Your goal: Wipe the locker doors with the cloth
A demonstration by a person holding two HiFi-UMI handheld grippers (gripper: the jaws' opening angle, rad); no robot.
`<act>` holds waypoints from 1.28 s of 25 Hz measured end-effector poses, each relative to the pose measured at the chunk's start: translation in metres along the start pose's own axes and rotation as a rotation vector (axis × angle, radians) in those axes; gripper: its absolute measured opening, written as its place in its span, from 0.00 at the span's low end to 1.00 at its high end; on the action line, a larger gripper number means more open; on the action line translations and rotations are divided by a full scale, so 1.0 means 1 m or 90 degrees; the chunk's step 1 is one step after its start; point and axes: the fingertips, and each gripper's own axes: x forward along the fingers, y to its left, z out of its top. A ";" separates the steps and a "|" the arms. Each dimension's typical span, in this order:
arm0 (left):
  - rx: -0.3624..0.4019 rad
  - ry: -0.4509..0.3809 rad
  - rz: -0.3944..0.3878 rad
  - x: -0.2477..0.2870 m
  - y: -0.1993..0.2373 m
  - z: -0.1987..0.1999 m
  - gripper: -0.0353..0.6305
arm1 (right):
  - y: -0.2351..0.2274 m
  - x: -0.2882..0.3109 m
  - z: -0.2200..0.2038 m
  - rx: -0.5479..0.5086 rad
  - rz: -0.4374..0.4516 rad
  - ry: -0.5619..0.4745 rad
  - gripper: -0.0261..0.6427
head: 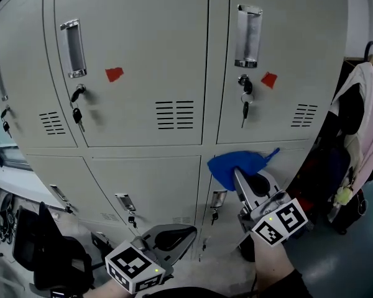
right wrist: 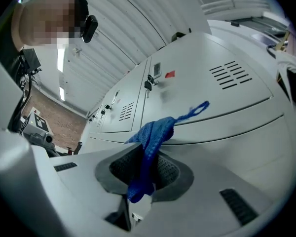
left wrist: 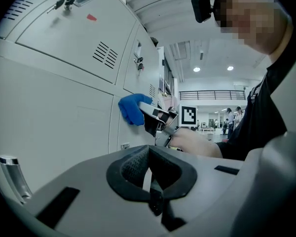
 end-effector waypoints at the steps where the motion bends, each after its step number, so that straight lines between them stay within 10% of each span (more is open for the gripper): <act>1: -0.002 0.000 0.004 0.002 -0.001 -0.001 0.06 | -0.002 -0.001 -0.001 -0.001 0.001 -0.002 0.11; 32: -0.001 0.021 -0.002 0.054 -0.032 -0.009 0.06 | -0.165 -0.148 0.007 0.131 -0.234 -0.091 0.11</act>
